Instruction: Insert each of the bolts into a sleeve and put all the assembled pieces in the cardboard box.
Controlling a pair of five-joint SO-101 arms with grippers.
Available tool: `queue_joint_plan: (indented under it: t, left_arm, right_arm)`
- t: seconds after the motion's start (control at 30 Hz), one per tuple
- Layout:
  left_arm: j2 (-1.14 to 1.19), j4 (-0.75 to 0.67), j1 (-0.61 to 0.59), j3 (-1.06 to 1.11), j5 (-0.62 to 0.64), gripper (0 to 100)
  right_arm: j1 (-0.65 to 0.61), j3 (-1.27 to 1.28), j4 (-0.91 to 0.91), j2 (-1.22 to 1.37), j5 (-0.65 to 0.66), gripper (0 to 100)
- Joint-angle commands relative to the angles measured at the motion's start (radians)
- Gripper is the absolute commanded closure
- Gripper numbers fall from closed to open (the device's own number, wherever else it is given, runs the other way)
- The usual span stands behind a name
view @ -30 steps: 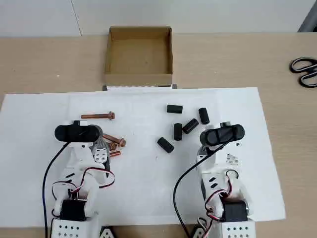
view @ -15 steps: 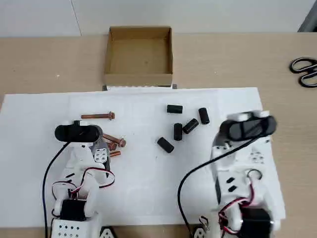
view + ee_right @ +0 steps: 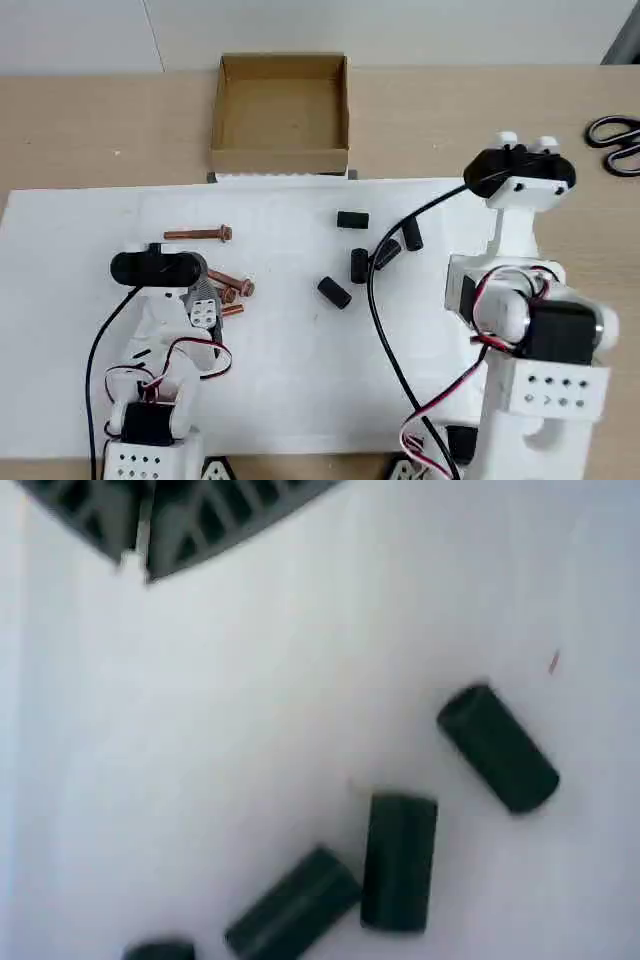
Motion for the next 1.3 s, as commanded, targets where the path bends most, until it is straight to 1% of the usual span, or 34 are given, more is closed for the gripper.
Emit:
queue_joint_plan:
  t: [0.0, 0.1, 0.2, 0.23, 0.47, 0.53, 0.7, 0.83, 0.93, 1.03, 1.27]
  left_arm:
    - [-0.009, -0.005, 0.025, -0.015, -0.002, 99]
    - [-0.009, -0.008, 0.078, -0.015, -0.002, 99]
    - [-0.009, -0.003, 0.180, -0.015, 0.002, 99]
    - [-0.009, 0.005, 0.196, -0.016, 0.000, 99]
    - [-0.002, 0.308, 0.160, -0.203, -0.003, 99]
    - [-0.002, 0.374, 0.155, -0.248, -0.003, 99]
    - [-0.002, 0.394, 0.153, -0.288, -0.051, 99]
    - [0.034, 0.394, 0.153, -0.407, -0.074, 99]
    - [0.198, 0.397, 0.152, -0.539, -0.117, 99]
    - [0.460, 0.431, 0.117, -0.733, -0.117, 99]
    - [1.065, 0.643, 0.107, -1.245, -0.120, 99]
  right_arm:
    - [0.002, -0.064, 0.050, 0.019, 0.011, 99.5]
    - [0.001, -0.060, 0.054, 0.018, 0.008, 99.5]
    - [0.001, -0.058, 0.054, 0.047, 0.006, 99.5]
    - [0.001, -0.058, 0.054, 0.064, 0.006, 99.5]
    - [0.001, -0.069, 0.088, 0.245, 0.006, 99.5]
    - [-0.002, -0.095, 0.088, 0.295, 0.006, 99.5]
    - [-0.068, -0.190, 0.085, 0.400, 0.008, 99.5]
    - [-0.117, -0.252, 0.081, 0.479, 0.006, 99.5]
    - [-0.122, -0.259, 0.070, 0.549, 0.005, 99.5]
    - [-0.119, -0.259, 0.039, 0.599, 0.011, 99.5]
    - [-0.124, -0.259, -0.070, 0.616, 0.025, 99.4]
